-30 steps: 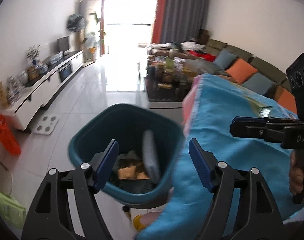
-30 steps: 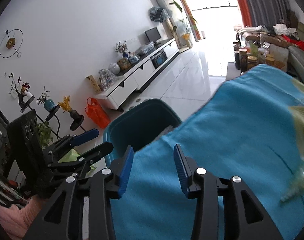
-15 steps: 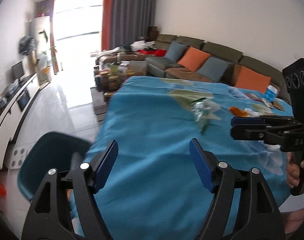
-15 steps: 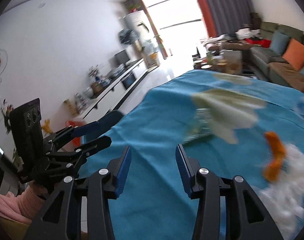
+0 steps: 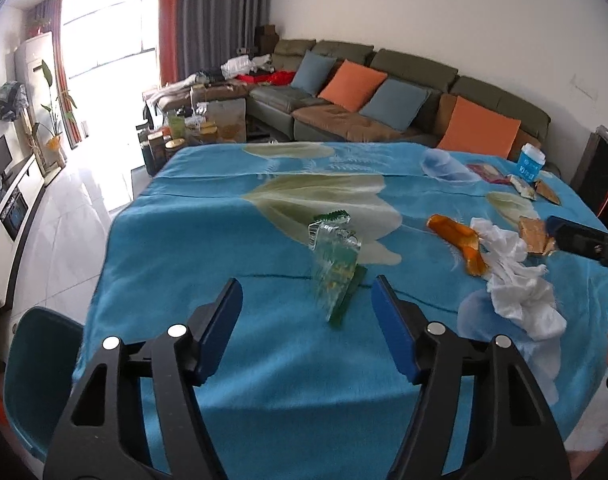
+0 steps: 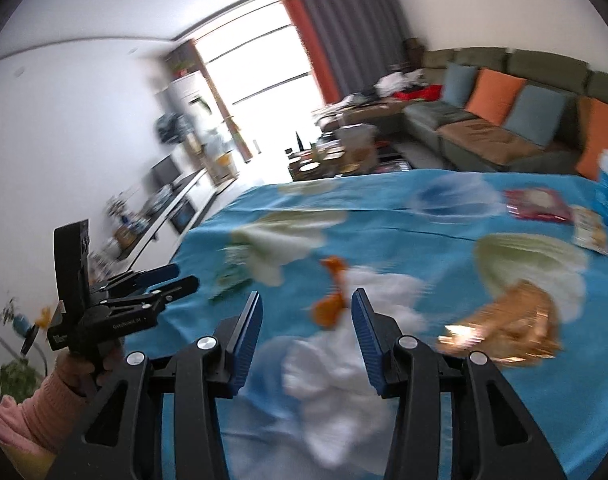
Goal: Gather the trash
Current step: 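Move both open tools back over the table trash, then grasp the clear green-print wrapper with the left tool while the right tool grasps white tissue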
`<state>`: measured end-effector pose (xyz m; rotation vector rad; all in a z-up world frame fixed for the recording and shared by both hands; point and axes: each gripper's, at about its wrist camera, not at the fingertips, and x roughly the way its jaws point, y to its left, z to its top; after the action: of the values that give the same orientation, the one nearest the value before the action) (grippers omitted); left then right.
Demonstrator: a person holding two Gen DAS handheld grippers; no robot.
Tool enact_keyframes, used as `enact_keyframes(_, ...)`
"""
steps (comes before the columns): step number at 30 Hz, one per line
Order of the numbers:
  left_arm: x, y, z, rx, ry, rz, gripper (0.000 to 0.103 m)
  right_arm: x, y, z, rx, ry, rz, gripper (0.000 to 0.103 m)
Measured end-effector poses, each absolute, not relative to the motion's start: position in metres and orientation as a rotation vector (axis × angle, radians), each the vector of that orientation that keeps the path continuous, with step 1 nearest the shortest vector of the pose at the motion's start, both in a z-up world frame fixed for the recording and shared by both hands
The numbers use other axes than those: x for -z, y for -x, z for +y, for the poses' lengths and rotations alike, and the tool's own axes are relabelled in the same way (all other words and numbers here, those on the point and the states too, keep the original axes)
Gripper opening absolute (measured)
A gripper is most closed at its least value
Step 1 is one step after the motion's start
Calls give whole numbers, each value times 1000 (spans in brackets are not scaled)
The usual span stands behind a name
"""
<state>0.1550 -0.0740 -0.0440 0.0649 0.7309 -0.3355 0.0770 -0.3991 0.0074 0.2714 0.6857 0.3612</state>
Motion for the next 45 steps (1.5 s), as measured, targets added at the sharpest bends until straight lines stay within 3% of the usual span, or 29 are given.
enact_keyframes(12,62,-187,-100,361,-98,829,52,5,-75,-466,-159,-338,685,46)
enact_keyframes(21,69,-191,-102,397,-84,863,20,34,-82,-516,-41,-462,744,58)
enact_keyframes(36,59,-177,-99,402,-82,816,15,4,-88,-462,-222,-341,677,56)
enact_keyframes(45,49,-158,-90,400,-75,779,15,15,-108,-415,-314,-221,768,51)
